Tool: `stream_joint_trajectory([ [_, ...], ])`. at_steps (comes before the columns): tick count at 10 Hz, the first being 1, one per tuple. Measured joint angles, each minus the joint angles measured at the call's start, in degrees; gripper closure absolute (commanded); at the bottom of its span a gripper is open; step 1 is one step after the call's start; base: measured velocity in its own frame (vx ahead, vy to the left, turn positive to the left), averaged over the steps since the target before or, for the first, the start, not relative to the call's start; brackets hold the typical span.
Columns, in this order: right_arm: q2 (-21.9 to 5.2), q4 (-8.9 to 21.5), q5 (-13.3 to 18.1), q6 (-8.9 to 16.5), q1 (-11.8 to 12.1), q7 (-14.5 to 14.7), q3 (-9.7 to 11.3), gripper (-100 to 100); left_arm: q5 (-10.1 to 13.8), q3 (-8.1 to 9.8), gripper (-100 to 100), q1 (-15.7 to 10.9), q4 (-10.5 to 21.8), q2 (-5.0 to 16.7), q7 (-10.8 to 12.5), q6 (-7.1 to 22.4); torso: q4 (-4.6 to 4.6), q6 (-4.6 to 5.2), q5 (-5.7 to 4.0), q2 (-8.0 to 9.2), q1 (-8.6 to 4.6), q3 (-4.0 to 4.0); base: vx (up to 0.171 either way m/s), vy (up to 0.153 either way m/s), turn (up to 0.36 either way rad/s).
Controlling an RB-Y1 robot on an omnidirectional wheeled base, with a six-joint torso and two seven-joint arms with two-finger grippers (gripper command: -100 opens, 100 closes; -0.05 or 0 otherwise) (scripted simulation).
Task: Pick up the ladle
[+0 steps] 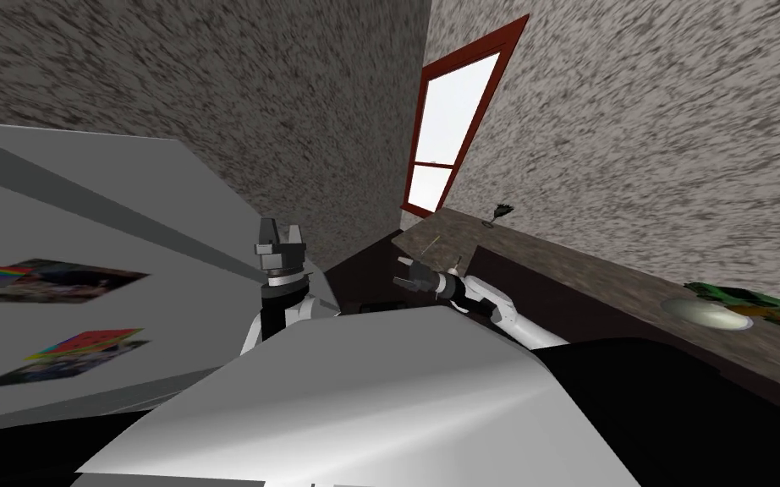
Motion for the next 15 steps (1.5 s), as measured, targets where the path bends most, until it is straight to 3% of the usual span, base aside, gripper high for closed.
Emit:
stream_joint_trajectory([
  [11, -17.58, 1.95, 10.83, 4.88, -2.42, 1.79, 5.87, -100, 0.0, 0.01, 0, 0.01, 0.0, 0.0, 0.0, 0.0, 0.01, 0.05, -0.03, -0.01, -0.08, 0.0, -0.034, -0.036, 0.126],
  [13, -21.45, 2.6, 12.36, 5.61, -1.73, 2.6, 5.79, -100, 0.0, 0.01, 0, 0.01, 0.0, 0.0, 0.0, 0.0, 0.01, 0.06, -0.04, -0.01, -0.12, 0.0, -0.039, -0.045, 0.164],
  [15, -25.55, 2.94, 14.75, 7.38, -2.41, 2.65, 7.24, -100, 0.0, 0.01, 0, 0.01, 0.0, 0.0, 0.0, 0.0, 0.01, 0.06, -0.04, 0.01, -0.11, 0.02, -0.045, -0.055, 0.149],
])
